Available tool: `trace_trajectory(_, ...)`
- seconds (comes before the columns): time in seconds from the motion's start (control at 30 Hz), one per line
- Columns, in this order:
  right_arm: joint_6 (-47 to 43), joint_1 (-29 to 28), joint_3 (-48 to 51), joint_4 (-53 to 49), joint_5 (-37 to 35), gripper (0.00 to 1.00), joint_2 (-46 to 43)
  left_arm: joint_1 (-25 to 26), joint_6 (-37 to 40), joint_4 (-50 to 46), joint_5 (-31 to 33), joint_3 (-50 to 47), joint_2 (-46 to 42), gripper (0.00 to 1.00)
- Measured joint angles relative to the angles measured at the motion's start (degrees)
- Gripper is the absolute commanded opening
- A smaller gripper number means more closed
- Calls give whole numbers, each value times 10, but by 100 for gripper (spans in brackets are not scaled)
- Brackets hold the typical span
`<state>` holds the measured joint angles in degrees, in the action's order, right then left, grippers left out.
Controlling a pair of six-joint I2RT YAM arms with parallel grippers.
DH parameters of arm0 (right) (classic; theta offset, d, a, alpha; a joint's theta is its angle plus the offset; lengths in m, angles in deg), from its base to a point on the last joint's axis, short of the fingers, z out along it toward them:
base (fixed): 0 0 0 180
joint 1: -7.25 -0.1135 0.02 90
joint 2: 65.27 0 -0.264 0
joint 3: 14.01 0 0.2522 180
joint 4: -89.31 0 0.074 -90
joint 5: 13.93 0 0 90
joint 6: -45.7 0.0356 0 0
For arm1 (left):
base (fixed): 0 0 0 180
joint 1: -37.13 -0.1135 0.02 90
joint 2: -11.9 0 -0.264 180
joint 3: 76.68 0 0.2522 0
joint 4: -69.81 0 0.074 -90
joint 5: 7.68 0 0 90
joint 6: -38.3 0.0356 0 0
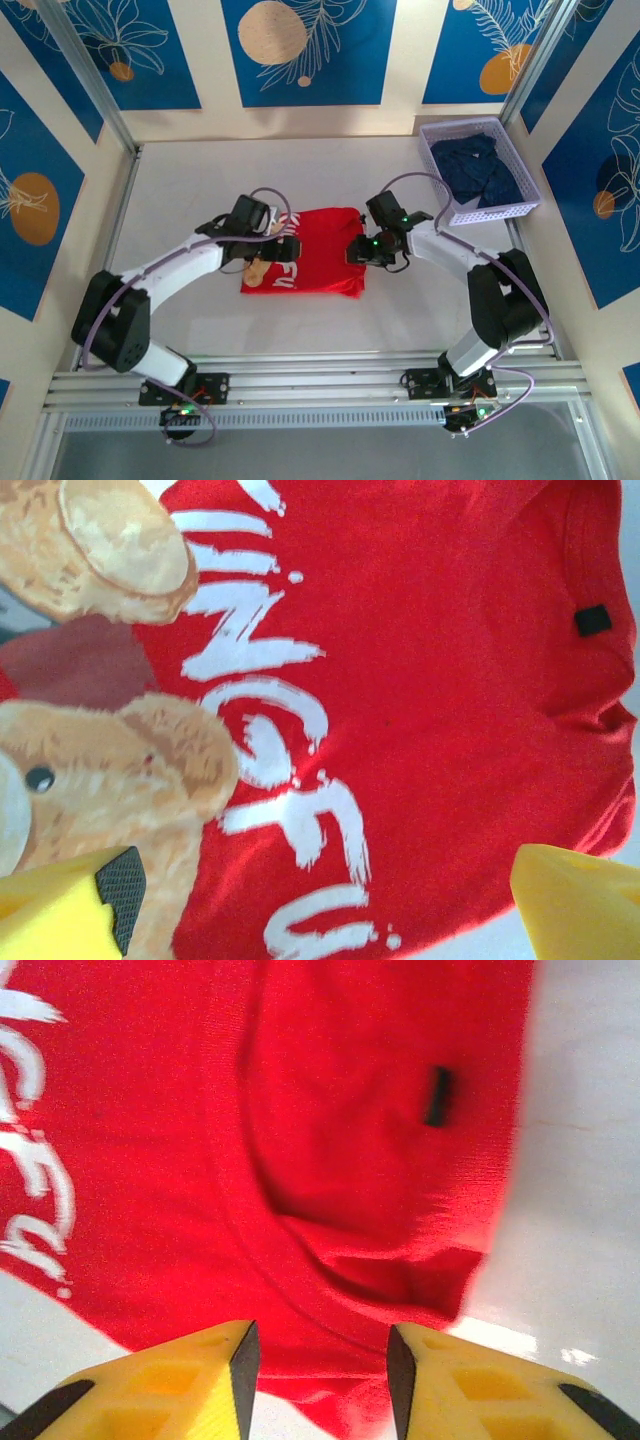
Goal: Fold the inside-out t-shirt
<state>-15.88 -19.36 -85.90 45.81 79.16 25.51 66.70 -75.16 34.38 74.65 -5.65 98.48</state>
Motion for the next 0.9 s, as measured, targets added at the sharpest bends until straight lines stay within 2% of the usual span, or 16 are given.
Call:
trace_trajectory(0.27, 66, -12, 14, 63, 47, 32, 54, -45, 1, 11, -17, 23, 101, 92)
trace_trajectory(0.43, 65, 17, 0, 61, 52, 32, 113, -40, -3, 28, -37, -21, 93, 90)
trace_trajectory(0.53, 51, 35, -59, 48, 56, 32, 154, -9, -23, 39, -43, -76, 54, 90)
trace_trajectory(0.67, 16, 47, -198, 34, 62, 35, 247, 96, -82, 59, -48, -123, 0, 90)
trace_trajectory(0.77, -12, 44, -296, 22, 69, 39, 296, 169, -113, 80, -54, -122, -19, 92)
trace_trajectory(0.83, -33, 40, -329, 14, 70, 42, 298, 187, -122, 88, -52, -116, -38, 94)
trace_trajectory(0.9, -51, 41, -336, 12, 69, 47, 282, 174, -120, 91, -41, -109, -67, 95)
